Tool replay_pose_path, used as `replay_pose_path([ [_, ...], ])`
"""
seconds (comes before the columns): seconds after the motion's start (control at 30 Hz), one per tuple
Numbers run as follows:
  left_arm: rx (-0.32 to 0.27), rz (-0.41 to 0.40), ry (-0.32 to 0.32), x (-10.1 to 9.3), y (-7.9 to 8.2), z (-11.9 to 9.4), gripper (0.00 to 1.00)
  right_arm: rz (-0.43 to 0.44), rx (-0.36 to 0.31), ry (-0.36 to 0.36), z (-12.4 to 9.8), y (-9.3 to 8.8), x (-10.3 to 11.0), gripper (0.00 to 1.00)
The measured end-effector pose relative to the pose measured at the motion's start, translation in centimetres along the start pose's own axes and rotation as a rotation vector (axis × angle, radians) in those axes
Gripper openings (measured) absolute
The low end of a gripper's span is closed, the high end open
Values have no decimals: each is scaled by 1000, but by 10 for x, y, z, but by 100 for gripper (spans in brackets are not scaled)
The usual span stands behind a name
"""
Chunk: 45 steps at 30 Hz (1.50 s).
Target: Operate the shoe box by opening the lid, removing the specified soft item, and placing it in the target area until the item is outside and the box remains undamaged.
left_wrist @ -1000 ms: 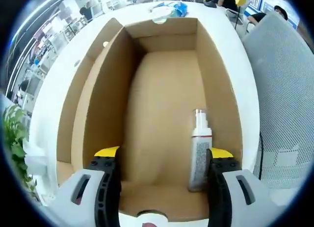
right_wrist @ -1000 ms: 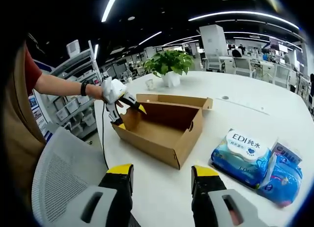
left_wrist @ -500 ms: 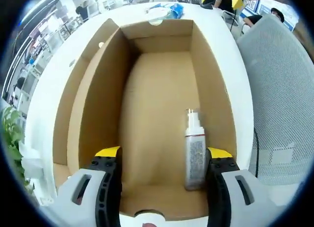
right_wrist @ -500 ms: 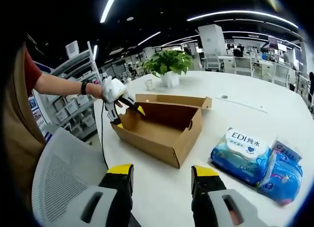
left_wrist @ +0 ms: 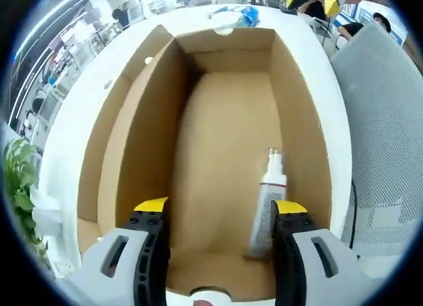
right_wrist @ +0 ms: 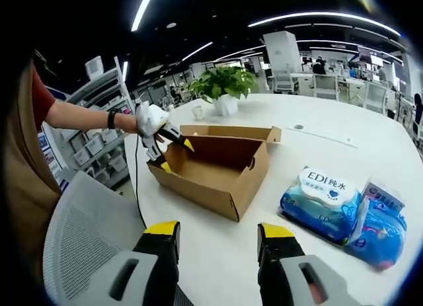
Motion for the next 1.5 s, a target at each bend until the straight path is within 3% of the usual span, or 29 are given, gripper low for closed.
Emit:
replay_pose_path([
  [0.2, -4, 5, -58, -6, 1, -1, 61, 5, -3, -4, -1, 0, -2, 44],
  [0.6, 48, 16, -70, -11, -3, 16, 54, 3, 9, 6, 2, -3, 0, 44],
  [0.7, 63, 50, -76, -15, -3, 22, 45, 7, 10, 10, 4, -4, 0, 44],
  [0.83, 71, 84, -95, -23, -3, 30, 25, 9, 13, 15, 5, -6, 0, 44],
  [1.13, 29, 61, -102, -19, -3, 26, 20, 6, 15, 41, 13, -5, 8, 43],
  [1.5, -77, 69, -62, -12, 20, -1, 20, -18, -17, 80, 27, 10, 16, 46],
])
Point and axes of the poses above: the point that each gripper's makers call its tool centre point, and the gripper's own axes: z roughly forward along the fingers, x roughly to its left, y roughly out of its top, the point moved 10 cm from there along -z, roughly backward along the fingers, and after that the axes turned 3 degrees about -x, right-handed, at the moved point
